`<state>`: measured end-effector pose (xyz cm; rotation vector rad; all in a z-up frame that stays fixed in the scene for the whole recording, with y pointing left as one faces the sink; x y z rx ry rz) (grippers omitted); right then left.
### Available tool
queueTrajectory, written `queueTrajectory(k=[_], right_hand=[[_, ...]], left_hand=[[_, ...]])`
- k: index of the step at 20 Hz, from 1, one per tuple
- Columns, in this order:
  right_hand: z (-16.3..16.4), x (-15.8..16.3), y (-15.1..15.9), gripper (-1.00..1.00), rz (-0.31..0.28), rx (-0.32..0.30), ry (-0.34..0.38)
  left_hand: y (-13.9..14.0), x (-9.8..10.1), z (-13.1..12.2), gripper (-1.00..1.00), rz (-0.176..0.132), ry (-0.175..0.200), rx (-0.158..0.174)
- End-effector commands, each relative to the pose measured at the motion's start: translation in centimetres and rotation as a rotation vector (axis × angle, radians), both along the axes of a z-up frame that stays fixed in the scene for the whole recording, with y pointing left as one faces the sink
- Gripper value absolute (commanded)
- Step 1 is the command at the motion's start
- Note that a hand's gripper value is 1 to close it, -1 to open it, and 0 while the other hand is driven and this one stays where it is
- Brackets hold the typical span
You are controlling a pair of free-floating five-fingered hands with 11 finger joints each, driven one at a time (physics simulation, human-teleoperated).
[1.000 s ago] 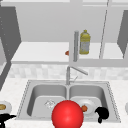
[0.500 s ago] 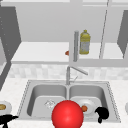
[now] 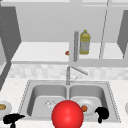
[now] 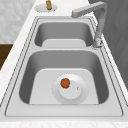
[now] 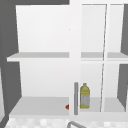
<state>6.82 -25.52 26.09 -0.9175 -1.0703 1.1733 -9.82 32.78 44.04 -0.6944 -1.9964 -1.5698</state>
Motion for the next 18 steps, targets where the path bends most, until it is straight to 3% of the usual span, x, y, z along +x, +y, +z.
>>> queueTrajectory(k=[1, 8, 14, 18], right_hand=[[0.0, 0.0, 0.0, 0.00, 0.000, 0.000, 0.000], [0.0, 0.0, 0.0, 0.00, 0.000, 0.000, 0.000], [0.0, 0.0, 0.0, 0.00, 0.000, 0.000, 0.000], [0.0, 0.0, 0.0, 0.00, 0.000, 0.000, 0.000]], left_hand=[[-1.7, -0.5, 1.6, -1.00, 0.000, 0.000, 0.089], [-4.4, -1.0, 3.6, -1.00, 0.003, 0.000, 0.180], [-6.4, -1.2, 4.8, -1.00, 0.012, -0.002, 0.281], [-7.8, -1.1, 5.8, -1.00, 0.023, -0.026, 0.344]])
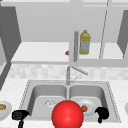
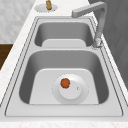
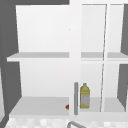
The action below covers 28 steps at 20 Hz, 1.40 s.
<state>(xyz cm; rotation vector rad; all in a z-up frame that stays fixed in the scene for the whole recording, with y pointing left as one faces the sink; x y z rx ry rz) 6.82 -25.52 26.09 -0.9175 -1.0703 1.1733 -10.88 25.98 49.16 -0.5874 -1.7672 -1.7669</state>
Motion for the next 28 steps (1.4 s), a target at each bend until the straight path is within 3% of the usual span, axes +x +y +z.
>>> queueTrajectory(k=[1, 6, 12, 17, 21, 24, 28], right_hand=[[0.0, 0.0, 0.0, 0.00, 0.000, 0.000, 0.000], [0.0, 0.0, 0.0, 0.00, 0.000, 0.000, 0.000], [0.0, 0.0, 0.0, 0.00, 0.000, 0.000, 0.000], [0.0, 0.0, 0.0, 0.00, 0.000, 0.000, 0.000], [0.0, 0.0, 0.0, 0.00, 0.000, 0.000, 0.000], [0.0, 0.0, 0.0, 0.00, 0.000, 0.000, 0.000], [0.0, 0.0, 0.0, 0.00, 0.000, 0.000, 0.000]], left_hand=[[-1.3, 0.0, 0.9, -1.00, 0.013, -0.035, 0.118], [-2.9, -0.1, 1.3, -1.00, 0.025, -0.048, 0.204], [-5.4, 0.2, 1.3, -1.00, 0.034, -0.128, 0.266], [-7.7, 1.5, 1.1, -1.00, 0.030, -0.228, 0.266], [-8.9, 1.4, 0.5, -1.00, 0.049, -0.306, 0.280], [-10.4, 0.5, -1.5, -1.00, 0.044, -0.319, 0.297], [-10.3, -0.5, -4.4, -1.00, 0.049, -0.358, 0.249]])
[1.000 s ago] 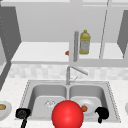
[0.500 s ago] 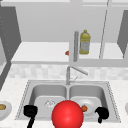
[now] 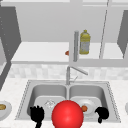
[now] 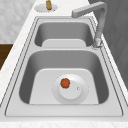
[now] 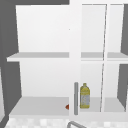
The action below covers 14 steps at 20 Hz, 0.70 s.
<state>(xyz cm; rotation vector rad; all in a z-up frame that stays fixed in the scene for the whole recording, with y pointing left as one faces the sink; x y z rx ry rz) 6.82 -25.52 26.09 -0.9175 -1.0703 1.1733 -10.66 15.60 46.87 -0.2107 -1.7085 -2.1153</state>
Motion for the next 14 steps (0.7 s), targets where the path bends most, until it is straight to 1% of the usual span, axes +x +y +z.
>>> queueTrajectory(k=[1, 2, 3, 4, 5, 6, 7, 8, 9, 10, 11, 13, 14], right_hand=[[0.0, 0.0, 0.0, 0.00, 0.000, 0.000, 0.000], [0.0, 0.0, 0.0, 0.00, 0.000, 0.000, 0.000], [0.0, 0.0, 0.0, 0.00, 0.000, 0.000, 0.000], [0.0, 0.0, 0.0, 0.00, 0.000, 0.000, 0.000], [0.0, 0.0, 0.0, 0.00, 0.000, 0.000, 0.000], [0.0, 0.0, 0.0, 0.00, 0.000, 0.000, 0.000], [0.0, 0.0, 0.0, 0.00, 0.000, 0.000, 0.000], [0.0, 0.0, 0.0, 0.00, 0.000, 0.000, 0.000], [0.0, 0.0, 0.0, 0.00, 0.000, 0.000, 0.000], [0.0, 0.0, 0.0, 0.00, 0.000, 0.000, 0.000], [0.0, 0.0, 0.0, 0.00, 0.000, 0.000, 0.000], [0.0, 0.0, 0.0, 0.00, 0.000, 0.000, 0.000], [0.0, 0.0, 0.0, 0.00, 0.000, 0.000, 0.000]], left_hand=[[0.2, -0.9, -2.9, -1.00, 0.016, -0.059, 0.000], [0.4, -1.1, -3.7, -1.00, -0.001, -0.058, 0.000], [0.6, -1.5, -4.1, -1.00, -0.003, -0.044, 0.000], [0.7, -1.4, -4.3, -1.00, -0.019, -0.011, 0.000], [0.9, -1.6, -4.7, -1.00, -0.016, -0.008, 0.000], [0.8, -1.3, -4.6, -1.00, -0.011, -0.007, -0.001], [0.9, -1.2, -4.8, -1.00, -0.006, -0.005, 0.015], [0.9, -1.3, -4.7, -1.00, 0.002, -0.005, 0.022], [1.3, -1.3, -4.8, -1.00, 0.003, 0.003, 0.019], [1.2, -1.3, -4.8, -1.00, 0.007, -0.001, 0.010], [1.0, -1.3, -4.7, -1.00, -0.001, -0.004, 0.001], [1.0, -1.3, -5.1, -1.00, 0.002, -0.004, 0.001], [1.0, -0.5, -5.5, -1.00, 0.001, 0.000, 0.002]])
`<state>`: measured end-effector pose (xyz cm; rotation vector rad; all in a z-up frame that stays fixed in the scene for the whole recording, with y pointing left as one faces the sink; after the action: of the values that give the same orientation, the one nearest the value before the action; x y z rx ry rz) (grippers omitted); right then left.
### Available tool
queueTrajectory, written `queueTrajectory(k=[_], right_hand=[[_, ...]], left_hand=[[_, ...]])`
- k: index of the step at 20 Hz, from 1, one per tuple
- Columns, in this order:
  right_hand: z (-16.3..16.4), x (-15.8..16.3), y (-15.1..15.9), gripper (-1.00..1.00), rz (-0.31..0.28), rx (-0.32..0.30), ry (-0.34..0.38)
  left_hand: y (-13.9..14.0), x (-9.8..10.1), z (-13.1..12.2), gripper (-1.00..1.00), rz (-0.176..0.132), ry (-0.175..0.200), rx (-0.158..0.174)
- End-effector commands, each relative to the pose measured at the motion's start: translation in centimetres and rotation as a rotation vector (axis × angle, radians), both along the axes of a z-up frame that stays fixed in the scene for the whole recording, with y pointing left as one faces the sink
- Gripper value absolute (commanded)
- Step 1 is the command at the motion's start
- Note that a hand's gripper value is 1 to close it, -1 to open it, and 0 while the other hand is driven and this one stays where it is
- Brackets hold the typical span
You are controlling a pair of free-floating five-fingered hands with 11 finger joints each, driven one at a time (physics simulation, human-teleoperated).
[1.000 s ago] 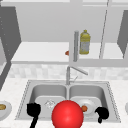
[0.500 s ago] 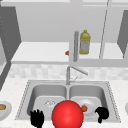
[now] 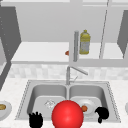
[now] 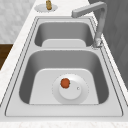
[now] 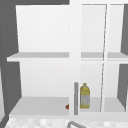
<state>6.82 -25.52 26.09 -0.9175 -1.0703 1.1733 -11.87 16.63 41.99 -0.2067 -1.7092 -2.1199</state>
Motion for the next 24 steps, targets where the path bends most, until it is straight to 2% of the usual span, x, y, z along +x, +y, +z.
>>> queueTrajectory(k=[1, 2, 4, 5, 9, 11, 14, 16, 18, 21, 24], right_hand=[[0.0, 0.0, 0.0, 0.00, 0.000, 0.000, 0.000], [0.0, 0.0, 0.0, 0.00, 0.000, 0.000, 0.000], [0.0, 0.0, 0.0, 0.00, 0.000, 0.000, 0.000], [0.0, 0.0, 0.0, 0.00, 0.000, 0.000, 0.000], [0.0, 0.0, 0.0, 0.00, 0.000, 0.000, 0.000], [0.0, 0.0, 0.0, 0.00, 0.000, 0.000, 0.000], [0.0, 0.0, 0.0, 0.00, 0.000, 0.000, 0.000], [0.0, 0.0, 0.0, 0.00, 0.000, 0.000, 0.000], [0.0, 0.0, 0.0, 0.00, 0.000, 0.000, 0.000], [0.0, 0.0, 0.0, 0.00, 0.000, 0.000, 0.000], [0.0, 0.0, 0.0, 0.00, 0.000, 0.000, 0.000]], left_hand=[[0.5, 1.9, -1.5, -1.00, -0.001, 0.013, -0.007], [0.6, 2.5, -1.9, -1.00, -0.013, 0.000, -0.017], [0.3, 2.9, -2.7, -1.00, -0.014, -0.037, -0.012], [0.3, 3.2, -3.3, -1.00, -0.014, -0.057, -0.024], [0.3, 4.8, -5.2, -1.00, -0.019, -0.102, -0.027], [0.3, 4.8, -6.3, -1.00, -0.035, -0.135, -0.019], [0.6, 5.0, -8.4, -1.00, -0.036, -0.129, -0.021], [0.8, 5.5, -8.6, -1.00, -0.032, -0.100, -0.023], [0.6, 5.4, -8.1, -1.00, -0.019, -0.089, -0.015], [0.6, 5.2, -8.1, -1.00, -0.023, -0.089, -0.009], [0.6, 5.2, -7.1, -1.00, -0.032, -0.088, -0.026]])
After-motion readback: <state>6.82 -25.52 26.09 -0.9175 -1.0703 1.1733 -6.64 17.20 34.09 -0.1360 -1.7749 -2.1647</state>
